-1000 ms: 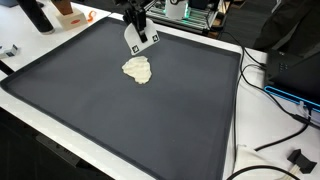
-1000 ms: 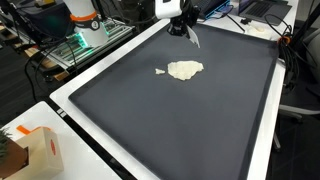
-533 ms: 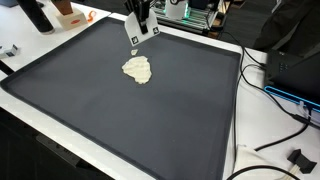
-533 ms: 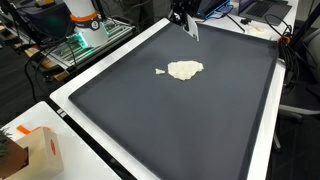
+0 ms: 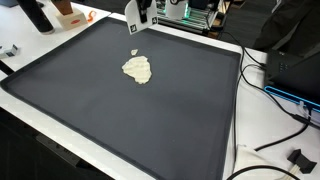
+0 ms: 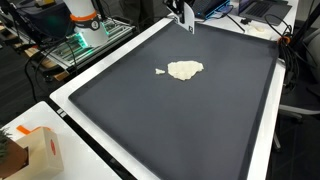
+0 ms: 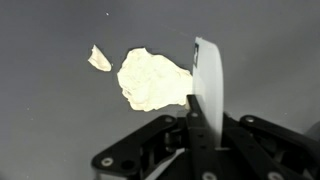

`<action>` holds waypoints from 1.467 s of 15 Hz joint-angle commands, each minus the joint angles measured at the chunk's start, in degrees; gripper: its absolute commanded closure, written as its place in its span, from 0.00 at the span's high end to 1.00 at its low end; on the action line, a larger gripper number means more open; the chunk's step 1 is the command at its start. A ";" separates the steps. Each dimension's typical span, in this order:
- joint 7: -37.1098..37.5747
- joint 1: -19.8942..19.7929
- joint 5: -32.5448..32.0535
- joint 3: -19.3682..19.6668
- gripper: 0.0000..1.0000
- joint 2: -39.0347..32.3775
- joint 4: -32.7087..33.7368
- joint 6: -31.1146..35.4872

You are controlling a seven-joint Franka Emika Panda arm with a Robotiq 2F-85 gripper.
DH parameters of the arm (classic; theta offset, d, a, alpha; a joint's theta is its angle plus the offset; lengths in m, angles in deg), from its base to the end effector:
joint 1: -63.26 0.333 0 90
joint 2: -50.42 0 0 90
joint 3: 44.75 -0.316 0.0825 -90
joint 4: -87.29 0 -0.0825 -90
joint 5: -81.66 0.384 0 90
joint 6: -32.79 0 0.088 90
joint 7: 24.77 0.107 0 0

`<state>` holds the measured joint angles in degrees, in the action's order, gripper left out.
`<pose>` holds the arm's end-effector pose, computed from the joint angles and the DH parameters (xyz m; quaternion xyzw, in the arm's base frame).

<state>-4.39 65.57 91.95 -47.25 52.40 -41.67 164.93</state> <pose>0.5232 0.0477 0.3882 -0.9781 0.1913 -0.0289 0.0765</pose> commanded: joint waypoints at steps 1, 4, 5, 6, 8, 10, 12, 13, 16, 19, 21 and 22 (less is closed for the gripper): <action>3.95 0.23 -5.67 -0.85 0.01 2.04 0.51 -4.79; 4.77 0.31 -8.44 -1.56 0.01 2.44 1.77 -8.23; 5.14 0.33 -9.35 -1.77 0.01 2.46 2.24 -9.29; 5.55 0.36 -10.38 -1.98 0.01 2.50 2.65 -10.24; 4.30 0.20 -8.29 -1.71 0.04 1.70 2.82 -8.56; 5.39 0.23 -8.60 -1.90 0.04 1.73 3.39 -9.01; 5.49 0.23 -8.61 -1.92 0.04 1.73 3.49 -9.05; 5.50 0.23 -8.62 -1.92 0.04 1.73 3.49 -9.06; 5.51 0.23 -8.62 -1.92 0.01 1.73 3.49 -9.07; -5.11 0.80 -9.83 -2.06 0.01 -0.13 4.15 -11.34; -11.21 1.24 -9.20 -2.22 0.01 -0.86 3.66 -10.81; -14.11 1.45 -9.28 -2.27 0.01 -1.26 3.58 -10.80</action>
<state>-11.41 66.26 83.03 -49.44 52.44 -38.14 154.93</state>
